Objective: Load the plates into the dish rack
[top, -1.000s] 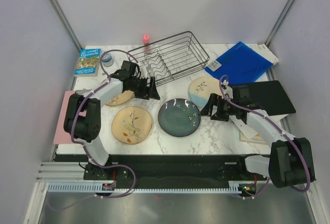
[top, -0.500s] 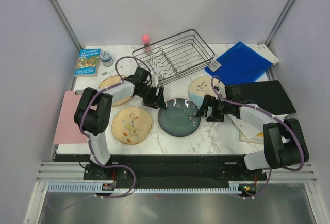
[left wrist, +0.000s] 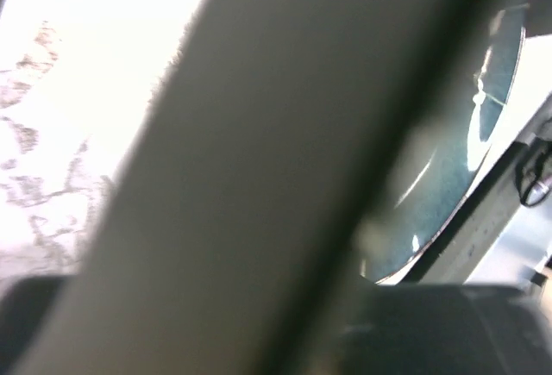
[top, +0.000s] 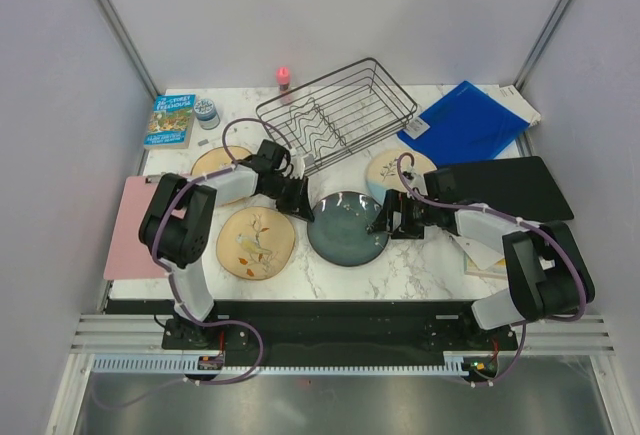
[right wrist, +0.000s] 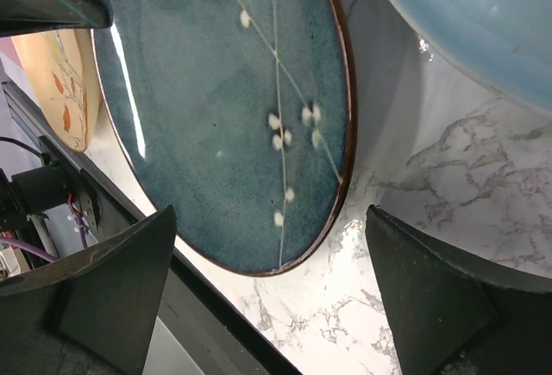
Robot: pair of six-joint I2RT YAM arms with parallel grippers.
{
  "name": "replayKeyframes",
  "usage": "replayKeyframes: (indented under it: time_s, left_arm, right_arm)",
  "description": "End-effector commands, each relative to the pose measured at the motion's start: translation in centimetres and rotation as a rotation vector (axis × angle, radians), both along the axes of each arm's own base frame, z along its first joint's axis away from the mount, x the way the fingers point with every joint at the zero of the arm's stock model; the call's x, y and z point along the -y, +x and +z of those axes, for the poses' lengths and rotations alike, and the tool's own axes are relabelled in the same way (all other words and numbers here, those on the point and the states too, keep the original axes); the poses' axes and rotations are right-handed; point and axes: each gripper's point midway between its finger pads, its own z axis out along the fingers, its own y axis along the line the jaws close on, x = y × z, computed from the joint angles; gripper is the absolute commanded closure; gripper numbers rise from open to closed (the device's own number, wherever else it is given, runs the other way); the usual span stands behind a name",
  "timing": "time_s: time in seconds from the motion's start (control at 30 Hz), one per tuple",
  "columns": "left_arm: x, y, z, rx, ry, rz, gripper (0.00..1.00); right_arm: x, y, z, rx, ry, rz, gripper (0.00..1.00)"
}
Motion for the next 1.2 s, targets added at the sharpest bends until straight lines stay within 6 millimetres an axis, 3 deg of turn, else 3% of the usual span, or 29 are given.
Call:
replayKeyframes:
  time_s: [0.0, 0.17, 0.43, 0.63, 0.77, 1.1, 1.17]
  left_arm:
    - [0.8, -2.2, 1.1, 0.009, -0.074, -0.109, 0.98]
    - [-0.1, -3.4, 2.5, 0.067, -0.133, -0.165, 0.98]
    - [0.0, -3.5, 4.7, 0.192, -0.171, -0.231, 0.98]
    - [0.4, -2.3, 6.6, 0.264, -0.187, -0.240, 0.98]
    - [0.8, -1.4, 7.8, 0.309, -0.200, -0.251, 0.98]
    - [2.0, 0.3, 8.4, 0.322, -0.237, -0.281, 0.98]
    - [2.2, 0.3, 8.3, 0.307, -0.250, -0.282, 0.98]
  right_arm:
    - [-0.4, 0.5, -0.2, 0.027, 0.023, -0.003, 0.02]
    - [-0.1, 0.3, -0.3, 0.053, 0.012, 0.014, 0.02]
    - [-1.0, -0.5, -0.3, 0.106, 0.059, 0.124, 0.02]
    - [-3.3, -1.9, -0.4, 0.157, 0.079, 0.382, 0.10]
    - [-4.2, -2.2, -0.2, 0.184, 0.121, 0.447, 0.13]
    - [-5.8, -2.4, 0.4, 0.212, 0.227, 0.555, 0.27]
    - [-6.5, -1.9, 1.4, 0.224, 0.277, 0.555, 0.30]
